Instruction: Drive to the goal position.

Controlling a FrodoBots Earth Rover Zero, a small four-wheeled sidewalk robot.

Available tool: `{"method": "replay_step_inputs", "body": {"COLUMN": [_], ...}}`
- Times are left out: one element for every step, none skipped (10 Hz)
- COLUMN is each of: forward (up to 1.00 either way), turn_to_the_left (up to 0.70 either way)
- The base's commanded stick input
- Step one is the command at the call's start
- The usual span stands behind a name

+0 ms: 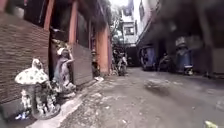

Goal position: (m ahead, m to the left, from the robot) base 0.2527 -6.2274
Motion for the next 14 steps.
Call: {"method": "replay_step_inputs", "body": {"forward": [0.00,0.00,0.00,0.00,0.00,0.00,0.00,0.00,0.00,0.00,0.00,0.00,0.00,0.00], "turn_to_the_left": [-0.45,-0.45,-0.45,-0.45,-0.45,-0.45,-0.45,-0.45,-0.45,-0.45,-0.45,-0.45,-0.45,-0.45]}}
